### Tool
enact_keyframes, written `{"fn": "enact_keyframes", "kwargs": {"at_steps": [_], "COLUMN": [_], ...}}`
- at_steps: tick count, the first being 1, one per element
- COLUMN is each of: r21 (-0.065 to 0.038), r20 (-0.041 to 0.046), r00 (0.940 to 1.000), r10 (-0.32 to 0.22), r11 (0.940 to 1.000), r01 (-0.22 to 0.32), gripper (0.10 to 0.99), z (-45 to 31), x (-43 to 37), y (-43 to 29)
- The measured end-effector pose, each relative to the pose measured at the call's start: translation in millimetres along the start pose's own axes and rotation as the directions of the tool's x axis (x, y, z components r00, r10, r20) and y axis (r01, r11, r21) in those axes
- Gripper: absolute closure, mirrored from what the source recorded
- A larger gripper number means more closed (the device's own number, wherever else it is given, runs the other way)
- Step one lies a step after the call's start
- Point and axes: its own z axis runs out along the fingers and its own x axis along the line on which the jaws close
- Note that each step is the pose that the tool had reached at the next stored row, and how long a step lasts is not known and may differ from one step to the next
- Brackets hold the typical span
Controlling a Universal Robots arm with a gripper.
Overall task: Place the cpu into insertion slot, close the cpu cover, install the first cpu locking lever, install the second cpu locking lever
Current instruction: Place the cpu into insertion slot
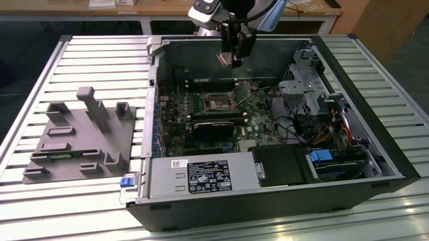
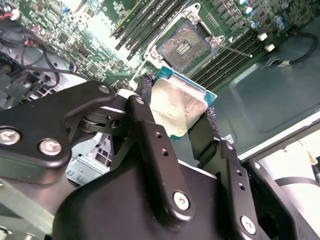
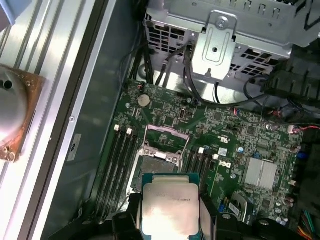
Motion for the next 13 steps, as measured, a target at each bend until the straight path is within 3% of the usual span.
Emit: {"fn": "enact_keyframes", "kwargs": {"at_steps": [13], "r21": [0.0], "r20": [0.0022], "r00": [0.9999], "r10": [0.016], "r11": [0.9999], "r01": [-0.016], "gripper": [0.541], "z": [2.5], "x": [0.0], "y": [-0.2]}}
